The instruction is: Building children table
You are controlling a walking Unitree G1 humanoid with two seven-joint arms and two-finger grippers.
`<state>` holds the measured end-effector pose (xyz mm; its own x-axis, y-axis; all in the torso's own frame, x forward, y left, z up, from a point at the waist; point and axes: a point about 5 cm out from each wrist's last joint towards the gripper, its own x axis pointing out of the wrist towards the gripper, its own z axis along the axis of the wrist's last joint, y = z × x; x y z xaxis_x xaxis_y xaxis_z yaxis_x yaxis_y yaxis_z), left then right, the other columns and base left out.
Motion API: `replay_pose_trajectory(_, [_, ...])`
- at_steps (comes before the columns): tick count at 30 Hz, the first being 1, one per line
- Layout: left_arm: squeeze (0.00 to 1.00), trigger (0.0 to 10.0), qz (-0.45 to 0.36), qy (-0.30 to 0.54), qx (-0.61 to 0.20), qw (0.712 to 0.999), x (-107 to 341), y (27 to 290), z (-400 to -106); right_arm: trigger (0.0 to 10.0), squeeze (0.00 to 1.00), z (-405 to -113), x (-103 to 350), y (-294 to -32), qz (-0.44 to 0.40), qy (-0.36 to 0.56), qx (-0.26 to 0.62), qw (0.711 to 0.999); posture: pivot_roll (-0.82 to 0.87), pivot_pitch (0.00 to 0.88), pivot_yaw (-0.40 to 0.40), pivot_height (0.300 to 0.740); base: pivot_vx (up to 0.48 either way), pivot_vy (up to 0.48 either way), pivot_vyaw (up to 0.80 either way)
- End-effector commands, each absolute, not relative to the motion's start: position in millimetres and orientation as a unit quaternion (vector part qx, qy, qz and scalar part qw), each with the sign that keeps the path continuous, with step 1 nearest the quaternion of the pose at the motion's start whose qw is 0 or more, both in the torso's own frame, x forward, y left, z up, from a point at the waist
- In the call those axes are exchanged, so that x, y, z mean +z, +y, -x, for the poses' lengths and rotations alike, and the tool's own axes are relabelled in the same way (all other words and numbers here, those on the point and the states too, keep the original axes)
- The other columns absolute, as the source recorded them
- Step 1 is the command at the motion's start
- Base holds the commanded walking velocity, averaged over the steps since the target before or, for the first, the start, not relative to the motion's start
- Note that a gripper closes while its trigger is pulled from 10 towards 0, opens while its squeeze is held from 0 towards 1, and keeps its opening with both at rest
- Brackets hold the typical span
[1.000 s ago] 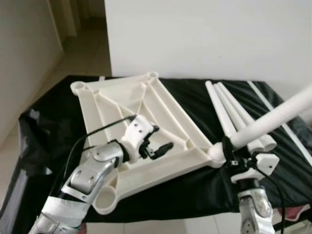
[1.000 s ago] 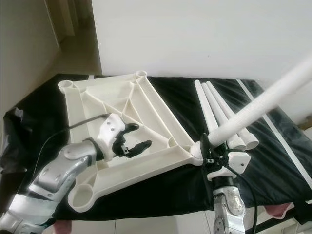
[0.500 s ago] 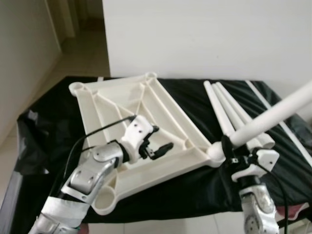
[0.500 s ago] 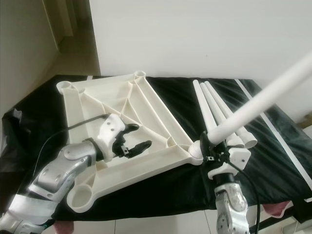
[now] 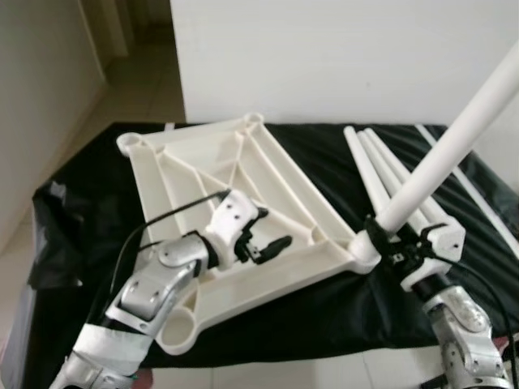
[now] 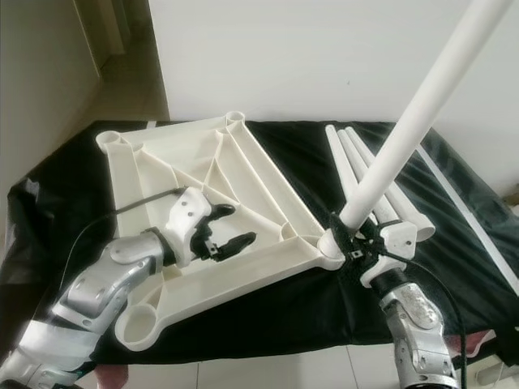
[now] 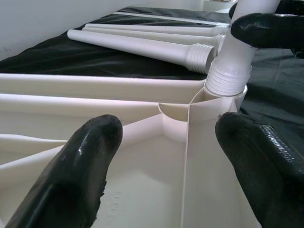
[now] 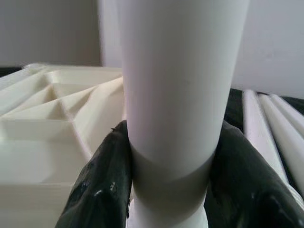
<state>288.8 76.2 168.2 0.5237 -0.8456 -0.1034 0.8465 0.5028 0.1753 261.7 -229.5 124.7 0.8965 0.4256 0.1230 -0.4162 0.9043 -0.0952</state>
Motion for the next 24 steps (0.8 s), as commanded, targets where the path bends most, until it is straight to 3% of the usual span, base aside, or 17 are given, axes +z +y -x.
replay_pose_trajectory(1, [0.00,10.0,-0.105,0.005,-0.526,0.844,169,72,-286,10.0,0.00,-249,83,-232,0.012,0.033,0.229,0.973,0.04,0.000,0.011,0.740,0.000,0.000,0.00])
replay_pose_trajectory(7, [0.00,10.0,-0.106,0.005,-0.525,0.844,170,73,-287,10.0,0.00,-253,83,-244,0.032,0.045,0.253,0.966,0.05,0.000,0.015,0.740,0.000,0.000,0.00])
replay_pose_trajectory(19, [0.00,10.0,-0.103,0.010,-0.527,0.844,169,74,-285,10.0,0.00,-263,85,-267,-0.044,0.061,0.251,0.965,0.05,0.000,0.027,0.740,0.000,0.000,0.00])
replay_pose_trajectory(24, [0.00,10.0,-0.106,0.008,-0.531,0.841,171,73,-287,10.0,0.00,-277,77,-275,-0.044,0.122,0.226,0.965,0.05,0.000,0.033,0.740,0.000,0.000,0.00])
